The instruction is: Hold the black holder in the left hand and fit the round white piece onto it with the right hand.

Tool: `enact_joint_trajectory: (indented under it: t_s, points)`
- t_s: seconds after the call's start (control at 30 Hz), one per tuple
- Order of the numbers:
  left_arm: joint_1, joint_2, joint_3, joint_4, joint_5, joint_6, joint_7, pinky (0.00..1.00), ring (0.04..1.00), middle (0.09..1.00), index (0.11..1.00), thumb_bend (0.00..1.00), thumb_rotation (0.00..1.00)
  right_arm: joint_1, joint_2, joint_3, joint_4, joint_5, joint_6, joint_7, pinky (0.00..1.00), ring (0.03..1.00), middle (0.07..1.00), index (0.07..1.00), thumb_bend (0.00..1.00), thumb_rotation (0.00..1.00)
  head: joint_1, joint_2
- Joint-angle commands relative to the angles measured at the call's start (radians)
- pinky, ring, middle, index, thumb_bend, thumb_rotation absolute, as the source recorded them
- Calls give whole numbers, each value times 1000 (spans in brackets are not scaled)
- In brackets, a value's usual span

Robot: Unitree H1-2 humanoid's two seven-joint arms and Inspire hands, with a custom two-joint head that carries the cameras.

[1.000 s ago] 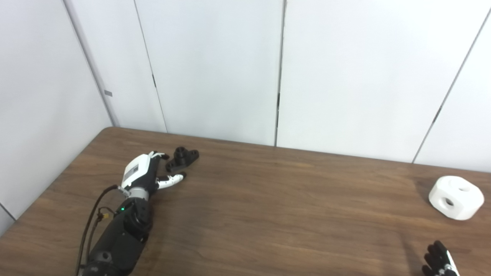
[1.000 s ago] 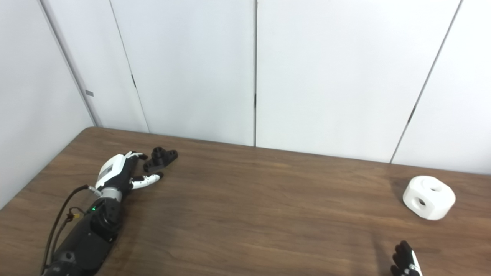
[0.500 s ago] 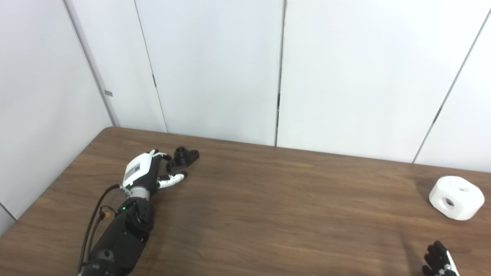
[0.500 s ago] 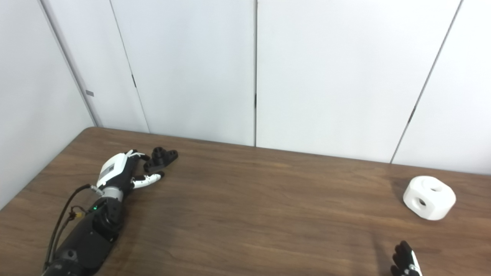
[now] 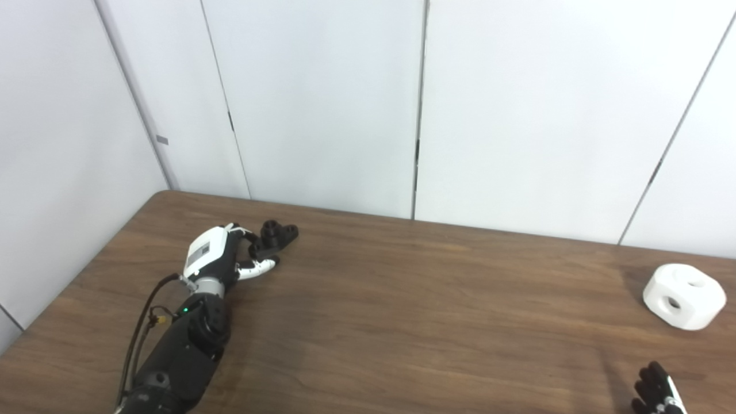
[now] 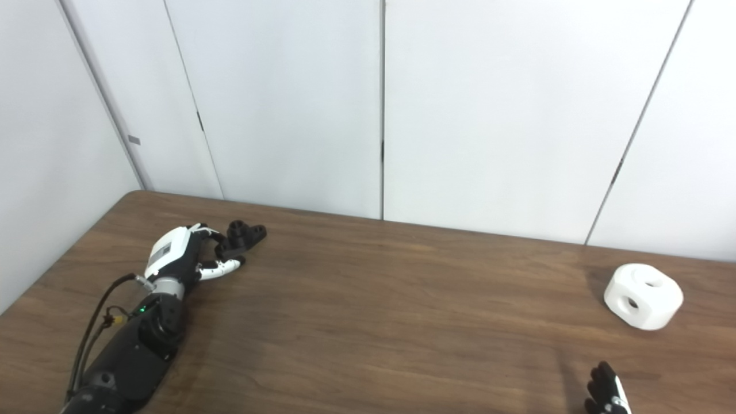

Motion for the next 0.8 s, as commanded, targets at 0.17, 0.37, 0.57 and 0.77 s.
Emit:
enact_joint_trajectory:
  t_s: [0.17, 0.37, 0.57, 0.77]
  points:
    - [-33, 20, 3, -20, -8, -24, 21, 1000, 976, 914, 607, 628, 294, 5, 5, -3, -18, 9, -5, -5, 1000, 1000, 1000, 1000, 526, 1000, 5, 4]
    - [-32, 21, -3, -14, -7, -34, 25, 997, 976, 910, 608, 616, 247, 5, 0, -4, -11, 10, -16, -1, 1000, 1000, 1000, 1000, 522, 1000, 6, 5]
    - [-34, 17, -8, 13, -2, -53, 42, 990, 970, 895, 609, 609, 228, 3, -4, -5, -2, 17, -20, 4, 1000, 1000, 1000, 1000, 517, 1000, 9, 2]
    - [-35, 7, -6, 33, -12, -80, 71, 985, 958, 876, 496, 510, 69, 1, -6, -8, -5, 20, -15, 3, 1000, 1000, 1000, 1000, 504, 1000, 9, 2]
